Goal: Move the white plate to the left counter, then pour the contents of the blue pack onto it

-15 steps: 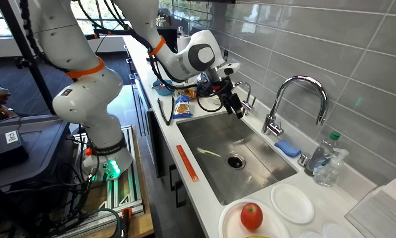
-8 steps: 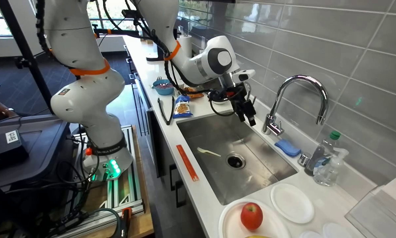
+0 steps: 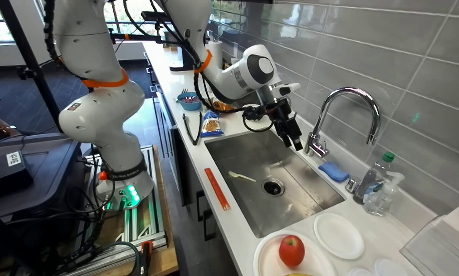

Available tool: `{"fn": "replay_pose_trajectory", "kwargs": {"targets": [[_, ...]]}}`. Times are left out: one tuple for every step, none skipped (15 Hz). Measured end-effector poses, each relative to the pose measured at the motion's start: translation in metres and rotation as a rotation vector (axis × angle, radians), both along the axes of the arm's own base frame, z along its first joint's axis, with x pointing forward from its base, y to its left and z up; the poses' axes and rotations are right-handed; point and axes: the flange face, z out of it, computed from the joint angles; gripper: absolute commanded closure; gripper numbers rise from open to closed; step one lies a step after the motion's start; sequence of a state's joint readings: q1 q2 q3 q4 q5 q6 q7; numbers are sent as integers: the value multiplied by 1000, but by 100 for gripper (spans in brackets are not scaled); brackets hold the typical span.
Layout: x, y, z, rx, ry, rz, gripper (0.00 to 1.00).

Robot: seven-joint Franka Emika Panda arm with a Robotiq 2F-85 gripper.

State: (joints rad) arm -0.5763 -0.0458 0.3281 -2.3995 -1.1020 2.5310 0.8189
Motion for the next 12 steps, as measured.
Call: {"fn": "replay_pose_trajectory", "kwargs": {"targets": [[4, -11, -4, -25, 1, -21, 0], [8, -21, -9, -43, 7, -37, 0], [13, -31, -16, -56, 19, -51, 0], [18, -38, -24, -59, 33, -63, 0], [23, -44, -33, -57, 46, -70, 0], [28, -49, -42, -53, 61, -76, 0], [32, -54, -51, -45, 82, -81, 0], [37, -58, -60, -32, 107, -84, 0], [41, -62, -68, -19, 130, -88, 0], [45, -66, -74, -11, 145, -91, 0], [49, -70, -78, -6, 157, -94, 0], [53, -75, -82, -5, 165, -98, 0]]}}
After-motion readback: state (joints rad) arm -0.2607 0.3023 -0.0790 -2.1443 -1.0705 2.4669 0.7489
